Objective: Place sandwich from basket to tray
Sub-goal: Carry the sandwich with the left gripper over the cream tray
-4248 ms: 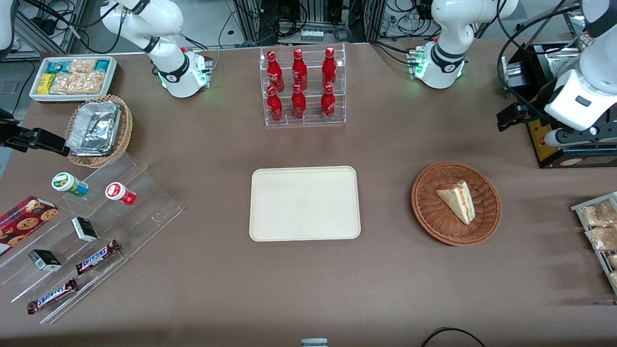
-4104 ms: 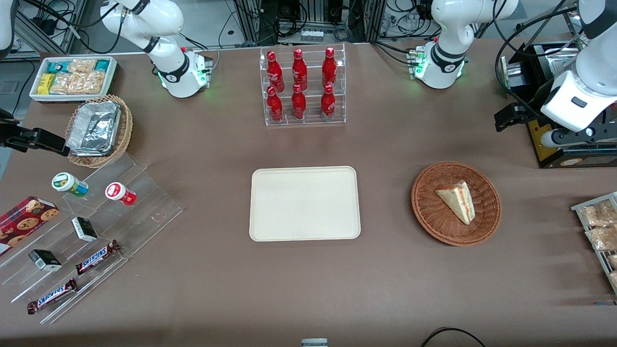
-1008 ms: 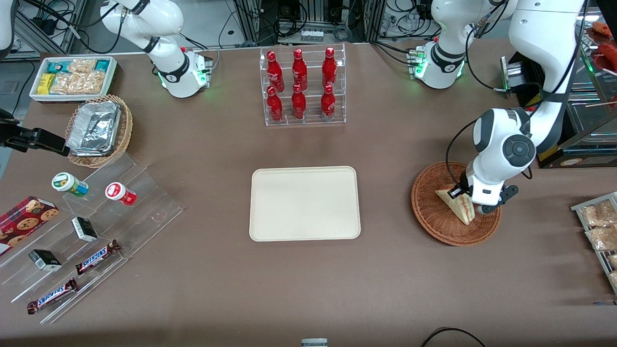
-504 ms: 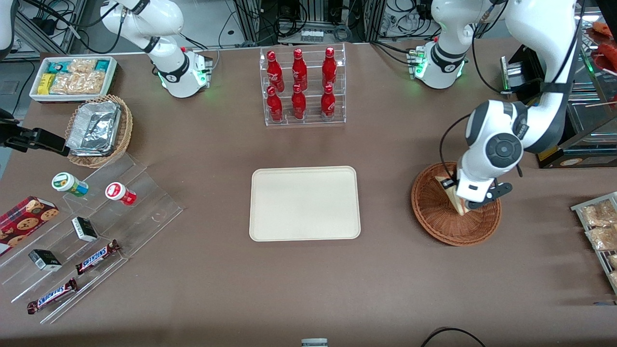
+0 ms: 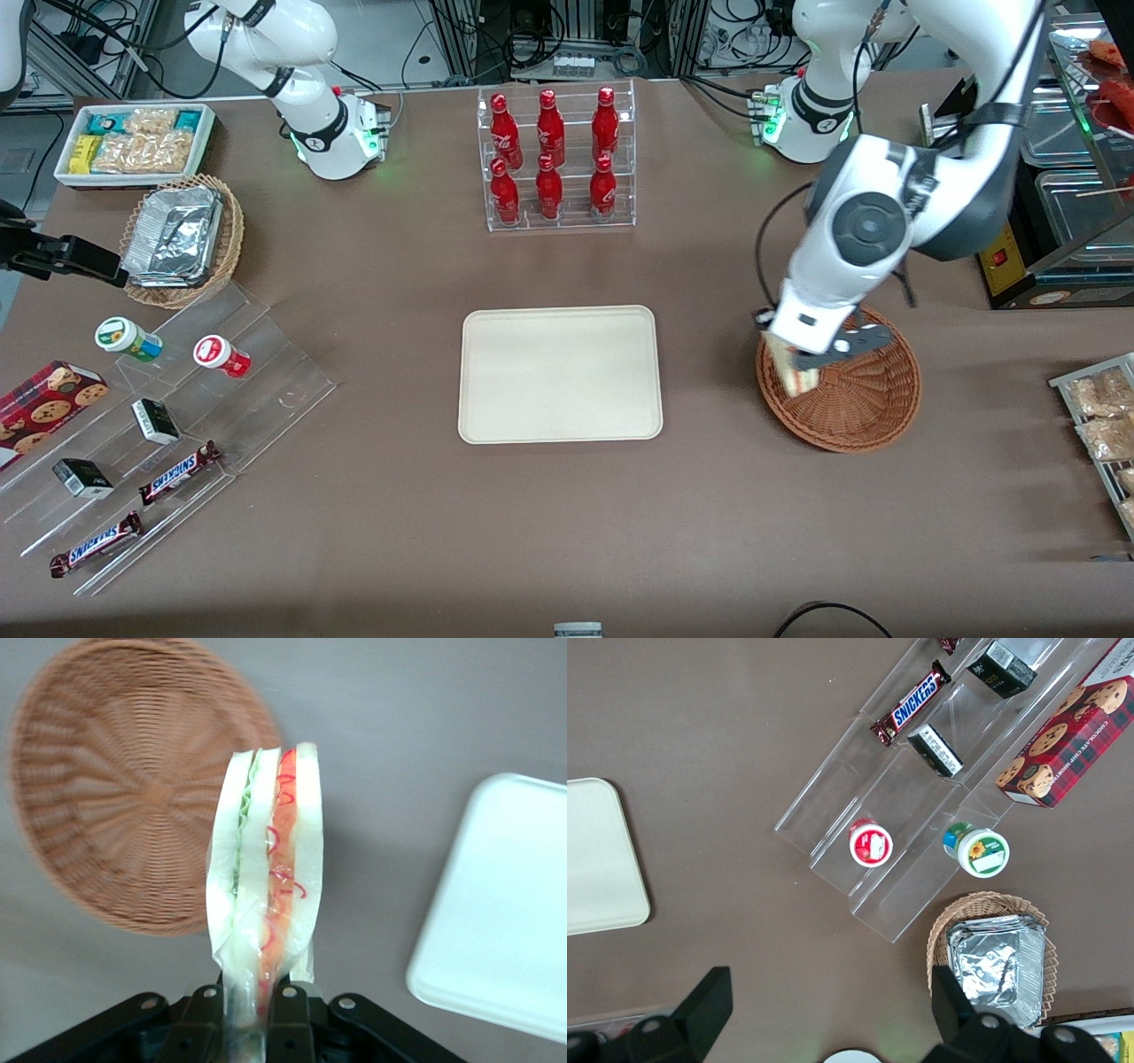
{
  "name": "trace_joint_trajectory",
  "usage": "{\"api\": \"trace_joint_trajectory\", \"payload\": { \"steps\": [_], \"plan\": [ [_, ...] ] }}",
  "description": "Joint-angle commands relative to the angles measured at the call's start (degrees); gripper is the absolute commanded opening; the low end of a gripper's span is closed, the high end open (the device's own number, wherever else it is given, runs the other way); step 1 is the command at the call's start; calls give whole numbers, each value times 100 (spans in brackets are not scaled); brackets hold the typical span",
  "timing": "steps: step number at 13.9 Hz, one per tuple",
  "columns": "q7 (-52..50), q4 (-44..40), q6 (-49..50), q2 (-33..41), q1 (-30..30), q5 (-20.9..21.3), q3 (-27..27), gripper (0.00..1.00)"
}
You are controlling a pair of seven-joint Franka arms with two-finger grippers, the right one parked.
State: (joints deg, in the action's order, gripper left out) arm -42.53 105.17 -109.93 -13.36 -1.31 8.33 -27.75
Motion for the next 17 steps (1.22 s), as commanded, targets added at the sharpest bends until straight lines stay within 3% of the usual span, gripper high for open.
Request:
{"api": "trace_joint_trajectory", "payload": {
  "steps": [1,5,11,17],
  "plan": [
    [34,-715,-55,-806,-27,-16,-545,0],
    [-88,-1278,-213,-1536,208,282,-1126,0],
    [-1073,-2315,-327,-2723,1272,1389,-1048,0],
    [-1039,-2439,-758,-3180,1432,1829,-1039,0]
  ]
}}
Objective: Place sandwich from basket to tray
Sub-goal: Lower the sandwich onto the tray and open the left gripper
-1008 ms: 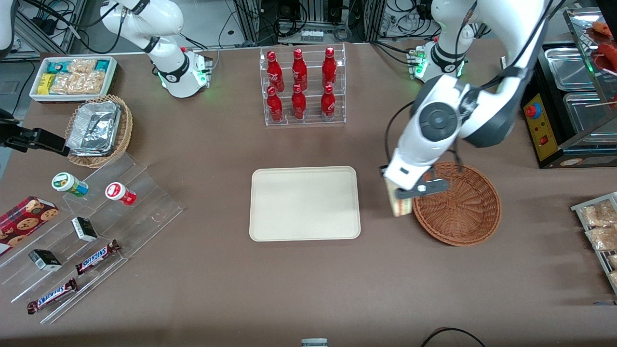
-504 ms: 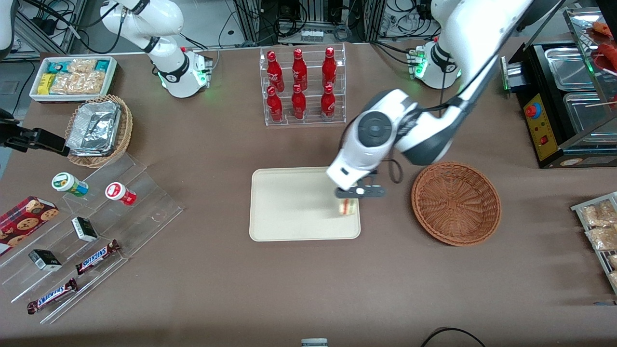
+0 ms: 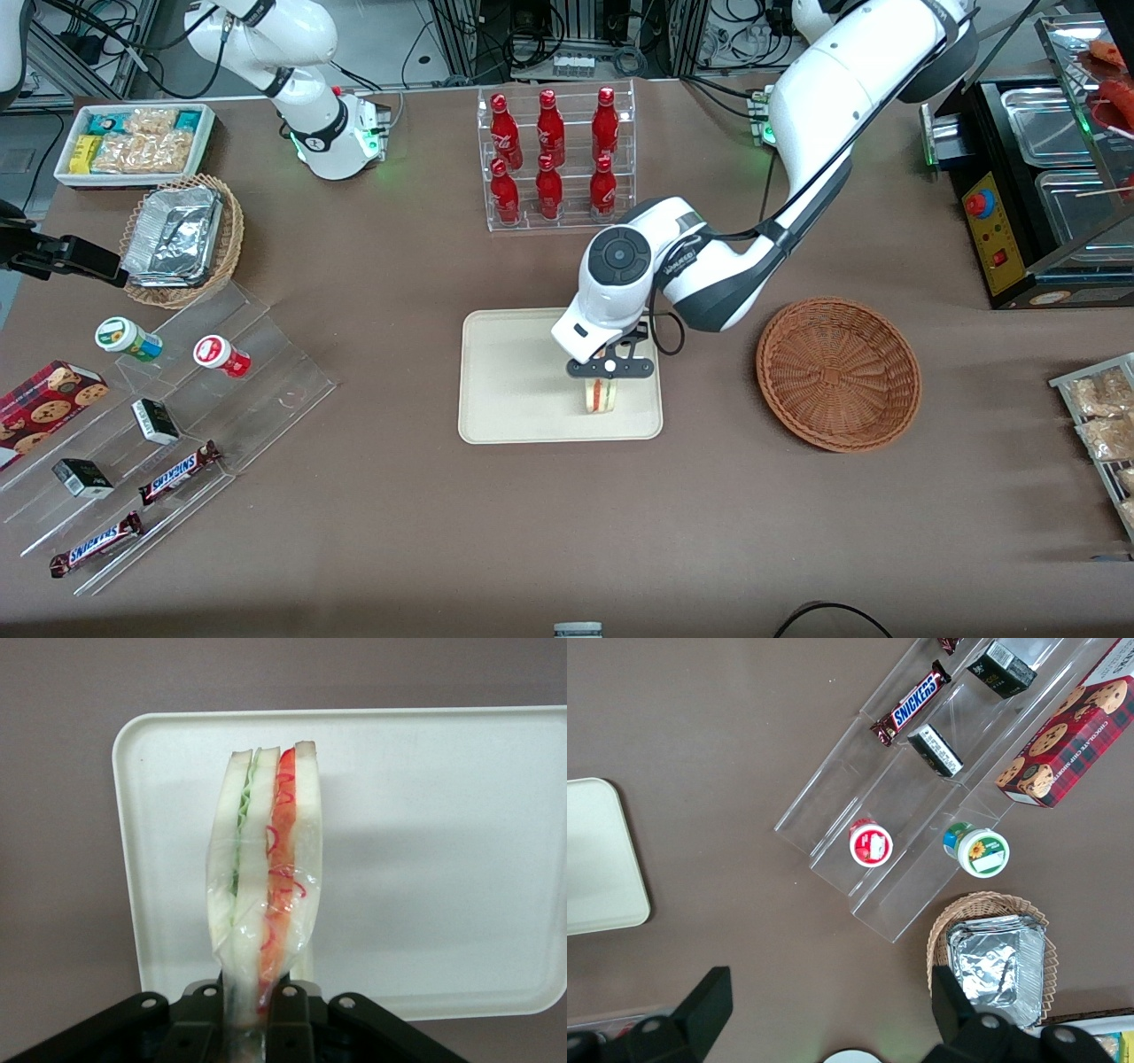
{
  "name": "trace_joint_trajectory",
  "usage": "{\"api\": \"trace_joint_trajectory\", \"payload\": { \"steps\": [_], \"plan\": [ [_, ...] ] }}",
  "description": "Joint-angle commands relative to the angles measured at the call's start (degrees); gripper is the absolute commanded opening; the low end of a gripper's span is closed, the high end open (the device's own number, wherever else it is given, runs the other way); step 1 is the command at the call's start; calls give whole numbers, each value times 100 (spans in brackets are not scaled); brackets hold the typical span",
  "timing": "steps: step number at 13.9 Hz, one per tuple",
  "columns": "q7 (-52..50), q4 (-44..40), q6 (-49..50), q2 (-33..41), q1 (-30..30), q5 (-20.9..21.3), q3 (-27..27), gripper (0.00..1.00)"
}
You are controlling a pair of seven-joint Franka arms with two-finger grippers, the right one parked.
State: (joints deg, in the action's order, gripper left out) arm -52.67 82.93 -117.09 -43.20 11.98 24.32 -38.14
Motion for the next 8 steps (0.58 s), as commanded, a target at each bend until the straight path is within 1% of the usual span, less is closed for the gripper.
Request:
{"api": "trace_joint_trajectory", "payload": {
  "steps": [1,4,8],
  "plan": [
    [-16,-216,-86,-284,111,318,-1,0],
    [-7,-181,-103,-504,103,617,-1,0],
    [-68,-163,-323,-636,111,705,8,0]
  ]
}}
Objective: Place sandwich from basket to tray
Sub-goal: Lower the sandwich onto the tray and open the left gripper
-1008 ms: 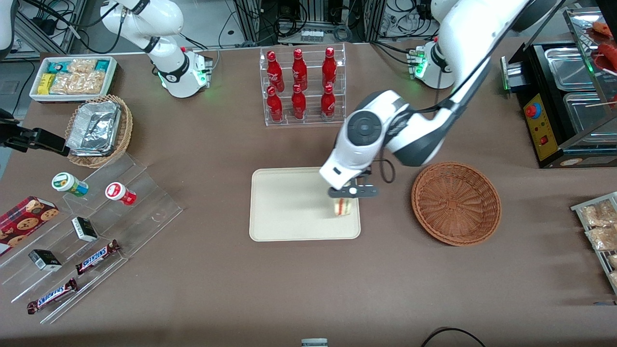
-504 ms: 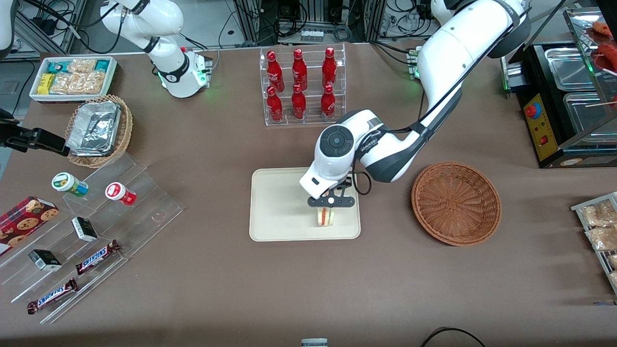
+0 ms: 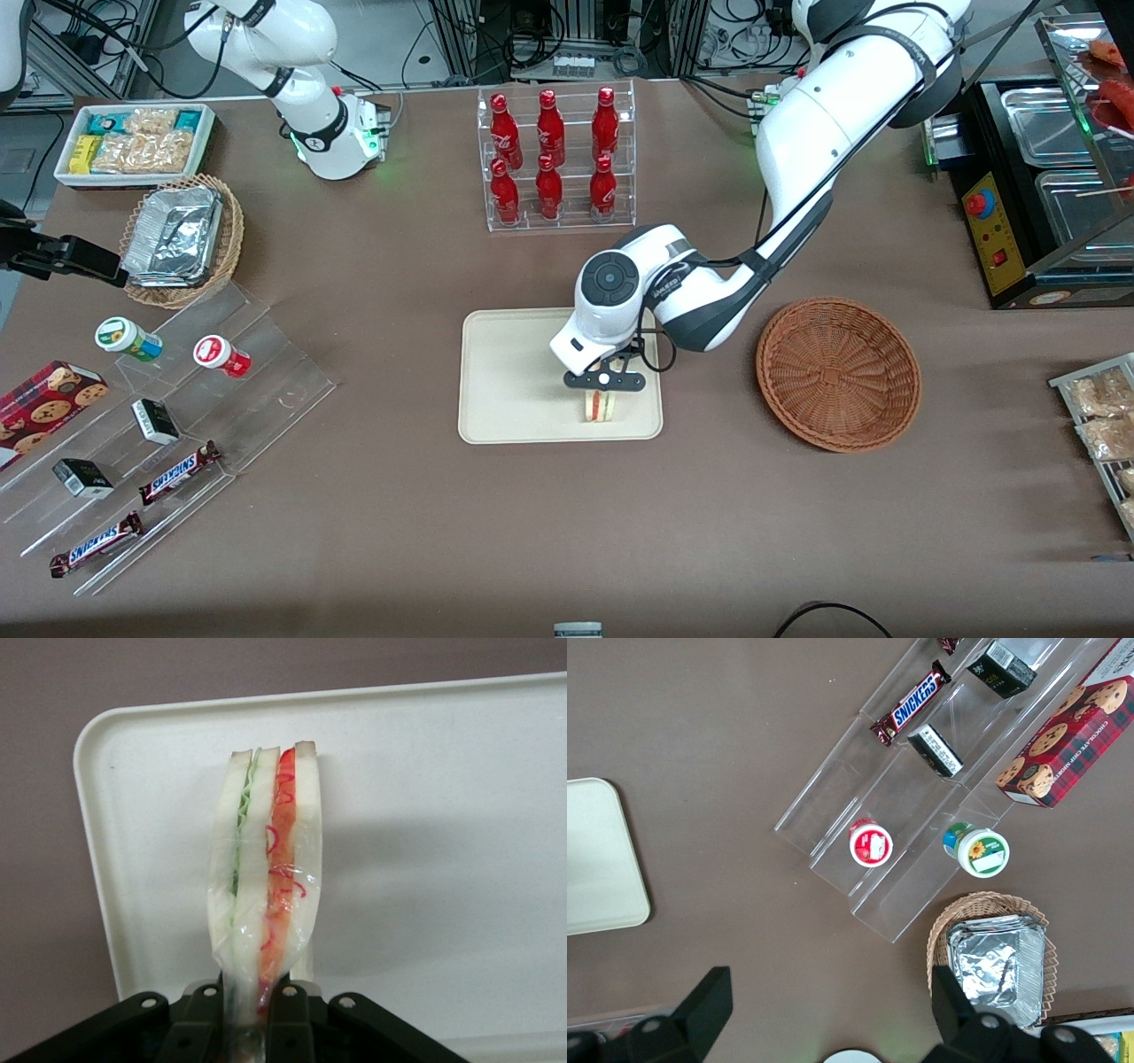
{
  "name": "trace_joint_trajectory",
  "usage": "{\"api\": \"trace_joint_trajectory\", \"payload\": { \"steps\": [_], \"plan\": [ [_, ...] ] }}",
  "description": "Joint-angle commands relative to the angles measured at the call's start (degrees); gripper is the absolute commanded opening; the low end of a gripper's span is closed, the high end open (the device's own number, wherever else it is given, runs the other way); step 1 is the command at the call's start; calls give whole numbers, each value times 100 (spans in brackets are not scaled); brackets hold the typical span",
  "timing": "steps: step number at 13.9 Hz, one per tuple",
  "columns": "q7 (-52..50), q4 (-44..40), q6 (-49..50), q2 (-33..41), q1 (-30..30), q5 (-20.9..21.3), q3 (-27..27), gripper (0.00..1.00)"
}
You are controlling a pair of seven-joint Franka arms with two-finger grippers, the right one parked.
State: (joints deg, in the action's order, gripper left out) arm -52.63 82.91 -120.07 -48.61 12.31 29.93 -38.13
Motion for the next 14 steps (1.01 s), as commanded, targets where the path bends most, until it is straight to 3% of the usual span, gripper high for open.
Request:
{"api": "trace_joint_trajectory", "payload": {
  "steps": [1,2,3,4,11,14],
  "plan": [
    [-98,-161,-26,-104,79,136,-1,0],
    [-90,-161,-26,-96,79,109,-1,52],
    [-90,-161,-17,-96,70,118,-1,96],
    [-116,-161,-17,-87,70,92,-1,100],
    [-389,-231,71,9,0,127,8,100],
    [-301,-231,474,308,-351,57,-53,100]
  ]
}}
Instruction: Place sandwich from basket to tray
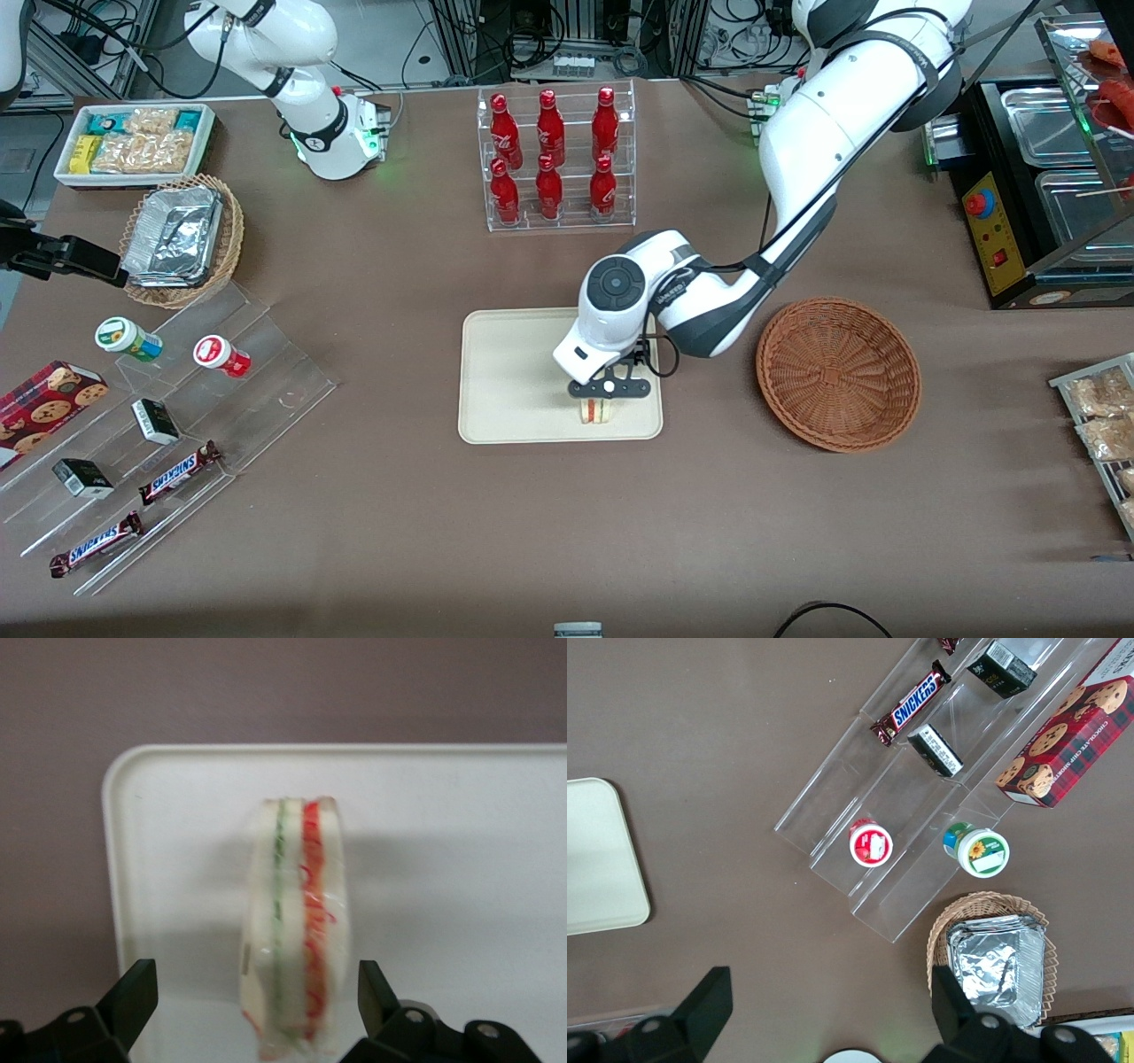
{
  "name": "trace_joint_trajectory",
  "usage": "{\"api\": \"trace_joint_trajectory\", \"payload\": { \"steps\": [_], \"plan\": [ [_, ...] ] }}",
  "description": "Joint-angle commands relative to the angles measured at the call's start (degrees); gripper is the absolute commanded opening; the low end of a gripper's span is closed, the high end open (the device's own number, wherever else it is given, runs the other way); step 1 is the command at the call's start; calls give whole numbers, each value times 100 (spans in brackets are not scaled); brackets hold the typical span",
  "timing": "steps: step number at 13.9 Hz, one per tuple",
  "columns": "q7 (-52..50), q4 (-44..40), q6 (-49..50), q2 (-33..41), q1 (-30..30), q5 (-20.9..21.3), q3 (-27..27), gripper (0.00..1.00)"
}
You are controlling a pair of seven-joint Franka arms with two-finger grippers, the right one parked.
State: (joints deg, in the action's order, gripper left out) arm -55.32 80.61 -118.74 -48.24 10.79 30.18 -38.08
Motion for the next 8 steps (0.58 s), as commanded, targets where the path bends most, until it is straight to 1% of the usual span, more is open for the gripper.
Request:
{"api": "trace_joint_trajectory", "payload": {
  "steps": [1,3,5,6,7,8],
  "plan": [
    [-32,-62,387,359,-330,-56,-86,100],
    [-32,-72,431,700,-507,-485,-51,100],
    [-23,-63,632,965,-883,-706,-94,100],
    [-14,-72,729,1114,-1024,-881,-86,100],
    [47,-63,747,1263,-1217,-1074,-77,100],
    [369,-45,782,1369,-1489,-1259,-86,100]
  ]
}}
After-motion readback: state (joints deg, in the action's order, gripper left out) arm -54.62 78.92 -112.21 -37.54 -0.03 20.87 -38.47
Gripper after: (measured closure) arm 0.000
